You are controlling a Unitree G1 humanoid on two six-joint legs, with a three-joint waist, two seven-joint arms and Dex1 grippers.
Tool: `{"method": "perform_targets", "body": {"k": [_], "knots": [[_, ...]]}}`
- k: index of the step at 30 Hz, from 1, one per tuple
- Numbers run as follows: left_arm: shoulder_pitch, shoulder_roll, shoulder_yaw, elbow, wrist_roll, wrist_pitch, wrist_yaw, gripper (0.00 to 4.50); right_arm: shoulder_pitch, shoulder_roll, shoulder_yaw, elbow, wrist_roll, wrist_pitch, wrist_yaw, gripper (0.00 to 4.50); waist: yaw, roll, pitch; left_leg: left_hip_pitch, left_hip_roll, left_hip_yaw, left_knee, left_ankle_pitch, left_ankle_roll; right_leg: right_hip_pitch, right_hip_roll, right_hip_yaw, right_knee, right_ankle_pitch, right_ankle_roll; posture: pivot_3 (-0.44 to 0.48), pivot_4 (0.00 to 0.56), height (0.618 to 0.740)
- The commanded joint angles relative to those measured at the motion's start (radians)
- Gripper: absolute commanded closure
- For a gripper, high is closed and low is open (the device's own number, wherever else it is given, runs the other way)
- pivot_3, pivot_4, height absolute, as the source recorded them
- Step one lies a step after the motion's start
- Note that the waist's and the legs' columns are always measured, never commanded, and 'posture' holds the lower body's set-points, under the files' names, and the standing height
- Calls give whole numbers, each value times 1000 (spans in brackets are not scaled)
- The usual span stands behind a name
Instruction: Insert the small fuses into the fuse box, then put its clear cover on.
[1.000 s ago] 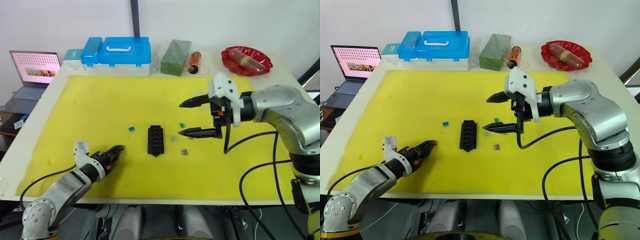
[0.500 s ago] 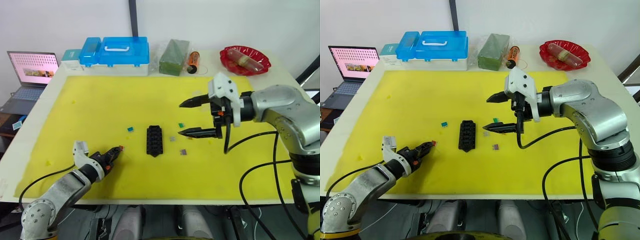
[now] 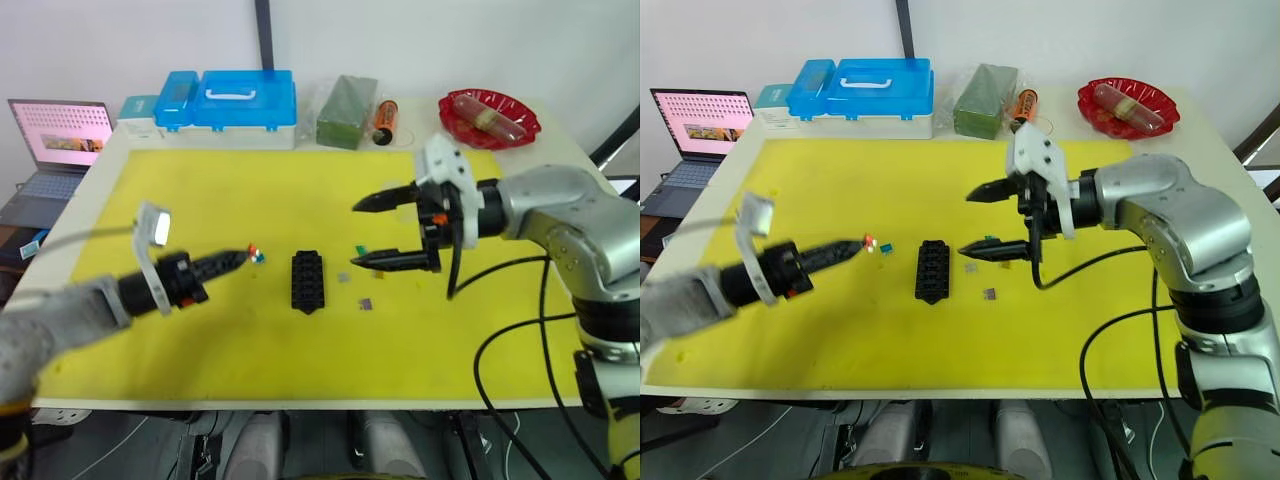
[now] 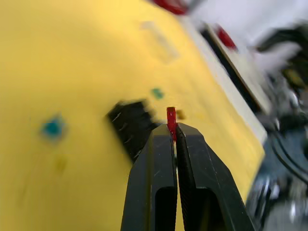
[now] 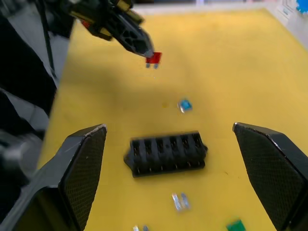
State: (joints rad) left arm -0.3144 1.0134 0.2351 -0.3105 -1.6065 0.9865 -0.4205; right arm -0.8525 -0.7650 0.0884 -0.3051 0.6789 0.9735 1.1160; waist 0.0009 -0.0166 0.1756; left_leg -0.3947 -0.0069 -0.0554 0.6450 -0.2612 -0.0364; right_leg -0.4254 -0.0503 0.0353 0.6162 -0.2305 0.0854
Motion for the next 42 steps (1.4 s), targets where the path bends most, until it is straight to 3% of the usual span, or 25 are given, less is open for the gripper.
{"method": "perform_targets", "body": {"k": [1,5,8,13,14,16,20,32,36,42], "knots": [[-162,80,-82,24,131,67,-297,4457,-91,-2,-36,21,93,111,7,0,-12,0,1,-1,0,0,-1,0,0,0,1,0,-1,0,0,0,150,740],[-318,111,-221,66,347,54,-532,4457,-187,25,-13,68,136,241,-39,0,-22,0,3,0,1,0,-4,0,1,-2,2,1,-2,-1,2,0,150,740],[-498,78,-398,120,577,-35,-761,4457,-322,99,24,136,172,470,-113,0,-22,1,5,0,3,0,-7,0,1,-4,4,1,0,-1,2,0,150,740],[-614,1,-517,184,771,-117,-933,4457,-414,177,36,165,190,626,-180,0,-22,1,6,1,3,-1,-10,0,0,-5,5,1,3,-1,2,0,150,740],[-626,-15,-523,194,791,-123,-950,4491,-422,187,43,172,187,636,-195,201,-22,1,6,1,3,-1,-10,0,0,-5,4,1,3,1,4,0,150,740],[-637,-36,-524,207,822,-125,-978,4500,-428,198,50,181,190,641,-217,593,-22,0,7,0,3,-1,-10,0,1,-6,4,1,2,1,5,0,150,740],[-656,-78,-514,234,878,-129,-996,4500,-417,203,98,147,181,636,-242,1877,-22,0,7,-7,3,-1,-9,0,1,-12,4,1,4,1,6,0,150,740],[-654,-136,-478,255,956,-128,-995,4500,-393,209,148,120,173,610,-258,1877,-24,0,7,-12,3,-3,3,0,1,-17,5,0,15,1,6,0,150,740],[-650,-143,-468,244,956,-112,-989,4500,-391,201,153,115,173,606,-257,2664,-23,0,7,-12,3,-3,3,0,1,-17,4,0,15,1,6,0,150,740],[-653,-157,-465,241,964,-101,-990,4500,-390,209,159,129,168,597,-264,2664,-23,0,7,-12,3,-3,3,0,1,-17,4,0,16,1,6,0,150,740]]}}
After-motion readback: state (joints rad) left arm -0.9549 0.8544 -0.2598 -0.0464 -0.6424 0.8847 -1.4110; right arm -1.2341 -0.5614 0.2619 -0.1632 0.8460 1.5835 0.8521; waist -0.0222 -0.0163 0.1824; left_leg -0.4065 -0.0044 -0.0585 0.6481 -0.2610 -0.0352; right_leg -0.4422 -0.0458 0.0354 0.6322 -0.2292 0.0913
